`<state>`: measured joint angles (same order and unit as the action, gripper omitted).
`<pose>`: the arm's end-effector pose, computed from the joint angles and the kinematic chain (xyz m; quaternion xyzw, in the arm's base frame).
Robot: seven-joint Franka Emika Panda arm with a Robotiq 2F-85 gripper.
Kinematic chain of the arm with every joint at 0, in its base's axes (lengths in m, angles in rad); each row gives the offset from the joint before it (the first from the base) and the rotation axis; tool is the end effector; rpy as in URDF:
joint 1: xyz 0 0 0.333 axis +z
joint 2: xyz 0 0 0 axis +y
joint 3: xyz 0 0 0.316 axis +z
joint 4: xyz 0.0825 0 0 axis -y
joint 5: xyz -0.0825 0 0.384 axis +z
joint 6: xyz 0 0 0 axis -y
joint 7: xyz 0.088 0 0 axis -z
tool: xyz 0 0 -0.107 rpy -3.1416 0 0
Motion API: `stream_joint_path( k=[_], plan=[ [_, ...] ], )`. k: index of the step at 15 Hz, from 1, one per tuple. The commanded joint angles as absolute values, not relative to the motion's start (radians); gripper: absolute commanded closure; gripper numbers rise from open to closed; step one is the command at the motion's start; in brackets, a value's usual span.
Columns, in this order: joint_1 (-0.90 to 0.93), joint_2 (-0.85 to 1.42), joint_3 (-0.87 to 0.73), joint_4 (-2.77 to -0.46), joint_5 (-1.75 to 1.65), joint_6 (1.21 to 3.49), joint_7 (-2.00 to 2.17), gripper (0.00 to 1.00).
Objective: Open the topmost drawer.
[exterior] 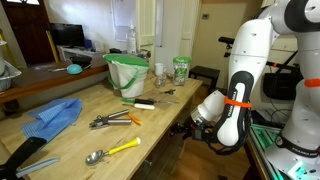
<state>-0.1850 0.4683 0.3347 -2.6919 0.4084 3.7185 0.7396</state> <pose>0.4163 0.0224 0.1519 -0.8286 0.4928 -0.2361 0.1215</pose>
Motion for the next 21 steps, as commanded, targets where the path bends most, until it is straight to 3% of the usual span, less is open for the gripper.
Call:
stream_joint_path(
  k=[1, 10, 21],
  plan=[
    [-0.157, 0.533, 0.279, -2.704, 0.306, 3.832, 0.818, 0.15],
    [-0.154, 0.613, 0.218, -2.684, 0.208, 4.002, 0.862, 0.28],
    [-0.190, 0.678, 0.186, -2.635, 0.125, 4.054, 0.904, 0.40]
  ],
)
